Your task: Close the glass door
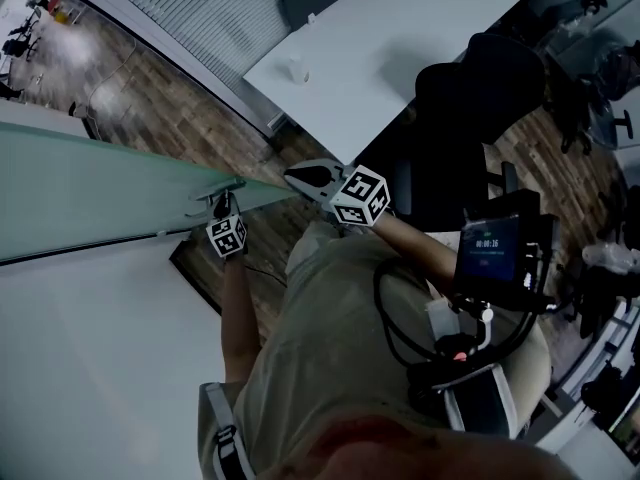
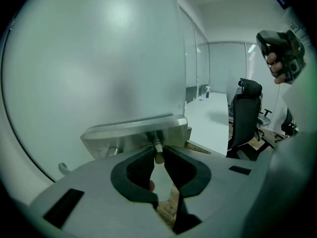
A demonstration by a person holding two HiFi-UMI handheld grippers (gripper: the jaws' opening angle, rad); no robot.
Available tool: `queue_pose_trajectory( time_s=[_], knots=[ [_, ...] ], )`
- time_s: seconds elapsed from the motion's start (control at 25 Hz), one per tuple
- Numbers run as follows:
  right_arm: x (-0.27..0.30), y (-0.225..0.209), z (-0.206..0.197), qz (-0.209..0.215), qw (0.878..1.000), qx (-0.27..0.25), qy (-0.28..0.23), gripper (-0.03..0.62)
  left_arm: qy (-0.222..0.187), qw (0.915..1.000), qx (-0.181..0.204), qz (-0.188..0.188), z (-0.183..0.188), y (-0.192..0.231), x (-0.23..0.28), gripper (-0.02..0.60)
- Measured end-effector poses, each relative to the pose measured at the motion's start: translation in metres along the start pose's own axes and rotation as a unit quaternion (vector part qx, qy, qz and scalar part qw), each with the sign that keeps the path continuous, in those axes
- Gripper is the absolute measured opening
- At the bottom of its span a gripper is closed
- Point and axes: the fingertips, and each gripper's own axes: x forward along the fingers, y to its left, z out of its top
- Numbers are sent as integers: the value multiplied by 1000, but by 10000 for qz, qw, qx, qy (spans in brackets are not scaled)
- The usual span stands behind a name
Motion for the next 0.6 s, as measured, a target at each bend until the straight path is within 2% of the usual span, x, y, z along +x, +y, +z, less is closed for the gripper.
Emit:
queue_pose_trajectory(
  time_s=[0.36,0.6],
  knots=[
    [37,-14,18,-260,9996,-51,-26,15,-39,9994,-64,-328,9,1,18,74],
    [75,-20,22,-352,9993,-72,-59,15,-59,9989,-275,-384,20,8,31,74]
  ],
)
